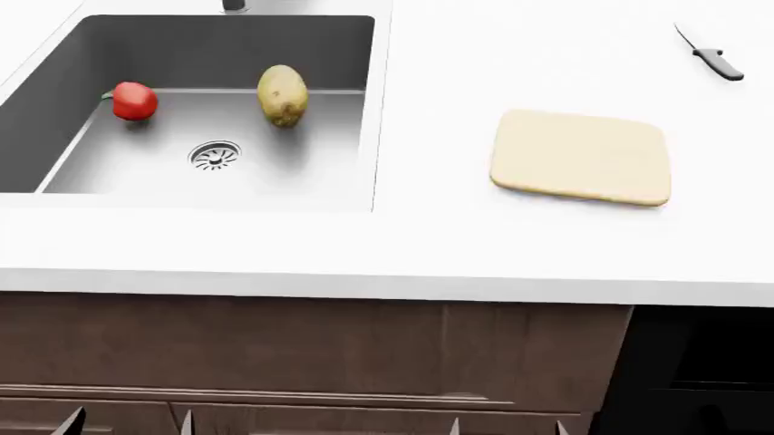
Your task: Pick the vegetables from the sink and place them on the cutting board.
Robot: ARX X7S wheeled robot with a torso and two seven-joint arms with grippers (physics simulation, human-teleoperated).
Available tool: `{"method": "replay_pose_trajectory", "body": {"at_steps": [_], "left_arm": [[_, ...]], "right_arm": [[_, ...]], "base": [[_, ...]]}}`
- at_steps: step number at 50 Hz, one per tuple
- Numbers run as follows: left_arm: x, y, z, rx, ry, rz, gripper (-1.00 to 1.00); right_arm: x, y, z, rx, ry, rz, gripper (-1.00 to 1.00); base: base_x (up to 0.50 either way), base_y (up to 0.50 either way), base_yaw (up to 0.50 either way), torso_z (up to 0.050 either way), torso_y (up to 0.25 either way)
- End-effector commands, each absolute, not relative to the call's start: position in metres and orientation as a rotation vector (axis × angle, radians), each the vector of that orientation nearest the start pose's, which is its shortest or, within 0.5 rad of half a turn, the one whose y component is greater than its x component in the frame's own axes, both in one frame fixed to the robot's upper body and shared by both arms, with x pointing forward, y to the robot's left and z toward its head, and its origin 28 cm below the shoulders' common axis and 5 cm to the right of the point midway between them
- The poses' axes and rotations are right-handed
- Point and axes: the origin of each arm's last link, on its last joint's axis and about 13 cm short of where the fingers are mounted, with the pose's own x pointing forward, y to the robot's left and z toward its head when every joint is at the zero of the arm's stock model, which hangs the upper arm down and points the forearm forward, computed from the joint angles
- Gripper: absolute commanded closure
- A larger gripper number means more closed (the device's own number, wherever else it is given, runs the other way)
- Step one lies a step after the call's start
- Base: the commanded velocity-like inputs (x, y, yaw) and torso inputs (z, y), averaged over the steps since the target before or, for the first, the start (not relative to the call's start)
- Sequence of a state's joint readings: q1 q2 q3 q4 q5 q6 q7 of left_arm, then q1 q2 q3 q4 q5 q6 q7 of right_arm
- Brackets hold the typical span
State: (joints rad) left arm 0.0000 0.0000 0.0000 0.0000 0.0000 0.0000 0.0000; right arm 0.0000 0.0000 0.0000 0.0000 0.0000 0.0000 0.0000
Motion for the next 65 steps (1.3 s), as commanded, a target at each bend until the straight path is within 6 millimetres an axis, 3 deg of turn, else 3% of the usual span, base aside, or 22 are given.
{"method": "replay_pose_trajectory", "body": {"at_steps": [1, 19, 50, 65], "left_arm": [[0.2105, 0.2059, 0.0131, -0.006, 0.0, 0.002, -1.0], [0.2116, 0.205, 0.0119, -0.001, 0.008, 0.0, -1.0], [0.2111, 0.2053, 0.0097, 0.025, 0.012, 0.007, -1.0], [0.2104, 0.206, 0.0081, 0.037, 0.048, 0.003, -1.0]], "right_arm": [[0.2102, -0.096, 0.014, -0.003, -0.008, 0.002, -1.0], [0.2126, -0.0962, 0.0132, -0.024, 0.023, 0.005, -1.0], [0.2104, -0.0961, 0.0138, -0.03, 0.025, -0.005, -1.0], [0.2099, -0.0966, 0.0139, -0.033, 0.023, -0.015, -1.0]], "base": [[0.0, 0.0, 0.0, 0.0, 0.0], [0.0, 0.0, 0.0, 0.0, 0.0], [0.09, 0.5, 0.0, 0.0, 0.0], [0.0, 0.01, 0.0, 0.0, 0.0]]}}
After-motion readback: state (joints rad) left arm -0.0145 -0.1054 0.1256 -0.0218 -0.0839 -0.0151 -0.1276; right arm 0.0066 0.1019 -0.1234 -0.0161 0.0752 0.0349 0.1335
